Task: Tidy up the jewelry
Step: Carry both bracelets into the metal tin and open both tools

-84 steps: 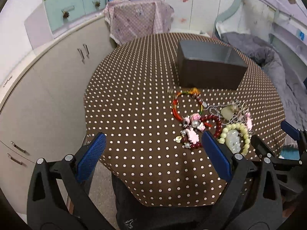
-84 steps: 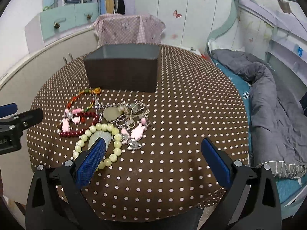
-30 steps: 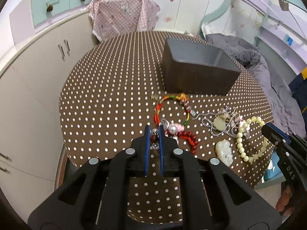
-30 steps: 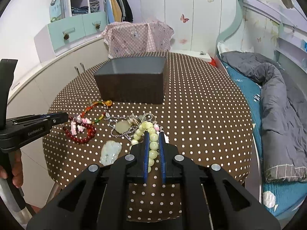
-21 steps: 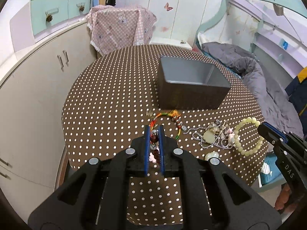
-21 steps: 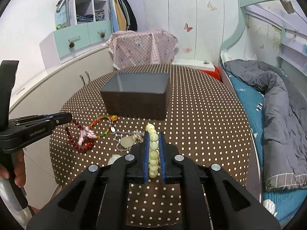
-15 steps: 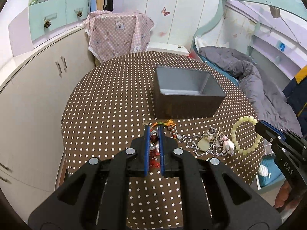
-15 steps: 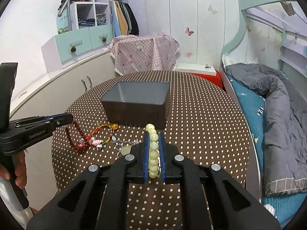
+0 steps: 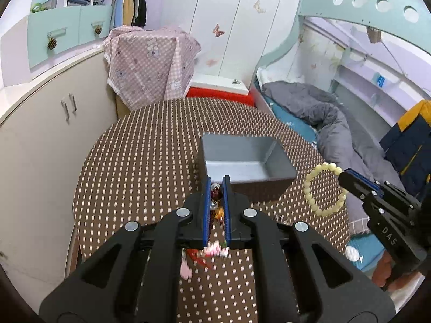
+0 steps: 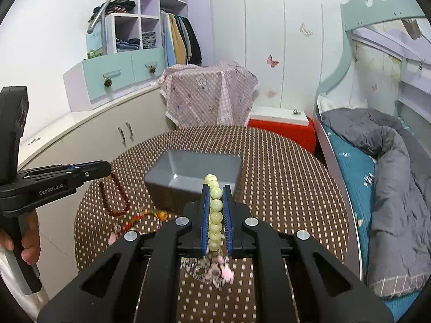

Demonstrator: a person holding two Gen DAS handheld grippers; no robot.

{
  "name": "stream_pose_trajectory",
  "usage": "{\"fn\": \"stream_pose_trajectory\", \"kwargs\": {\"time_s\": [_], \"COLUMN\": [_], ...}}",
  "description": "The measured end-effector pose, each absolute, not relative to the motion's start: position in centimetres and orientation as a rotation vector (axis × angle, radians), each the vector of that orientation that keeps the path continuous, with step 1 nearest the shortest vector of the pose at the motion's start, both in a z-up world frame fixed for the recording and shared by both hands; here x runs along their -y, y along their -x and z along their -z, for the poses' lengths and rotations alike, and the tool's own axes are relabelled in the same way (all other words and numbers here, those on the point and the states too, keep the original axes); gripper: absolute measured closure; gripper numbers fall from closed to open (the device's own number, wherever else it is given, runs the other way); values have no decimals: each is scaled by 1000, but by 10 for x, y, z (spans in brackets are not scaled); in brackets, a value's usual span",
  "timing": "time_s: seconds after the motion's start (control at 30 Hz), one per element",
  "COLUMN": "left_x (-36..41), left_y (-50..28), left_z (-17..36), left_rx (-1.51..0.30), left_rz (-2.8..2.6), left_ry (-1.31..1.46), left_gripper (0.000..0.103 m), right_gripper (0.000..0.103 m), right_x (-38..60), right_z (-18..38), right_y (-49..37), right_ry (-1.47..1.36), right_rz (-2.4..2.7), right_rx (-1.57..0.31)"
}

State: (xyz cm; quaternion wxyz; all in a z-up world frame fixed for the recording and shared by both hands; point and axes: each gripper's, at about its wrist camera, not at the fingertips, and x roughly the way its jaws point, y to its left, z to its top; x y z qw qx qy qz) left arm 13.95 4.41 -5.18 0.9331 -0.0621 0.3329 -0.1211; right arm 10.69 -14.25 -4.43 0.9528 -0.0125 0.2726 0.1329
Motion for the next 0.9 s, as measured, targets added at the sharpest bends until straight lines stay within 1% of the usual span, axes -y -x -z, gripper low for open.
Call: {"fn": "stream_pose_trajectory", "kwargs": {"time_s": [0.23, 0.43, 0.77, 0.83, 0.87, 0.9], "left_x": [-37, -24, -5, -3, -3, -4], "left_y": [-167, -190, -223, -228, -230, -232], "left_z": [35, 33, 61, 65, 66, 67], "left_rx": [-649, -659, -758, -784, -799, -818], "left_rz": [276, 289, 292, 280, 267, 253], "left_ry": [145, 145, 107, 90, 83, 79], "left_gripper": [94, 94, 94, 93, 91, 73], "right_gripper": [95, 95, 95, 93, 91, 81], "right_x": [136, 136, 137, 138, 139, 140], "right_z": [30, 32, 55, 56, 56, 55], "right_y": [-135, -162, -193, -193, -193, -192], "right_ry": [26, 13, -5, -4, -3, -3], "right_rz": [-291, -286, -307, -303, -298, -296], "right_rx": [-513, -529, -629, -635, -636, -635]}}
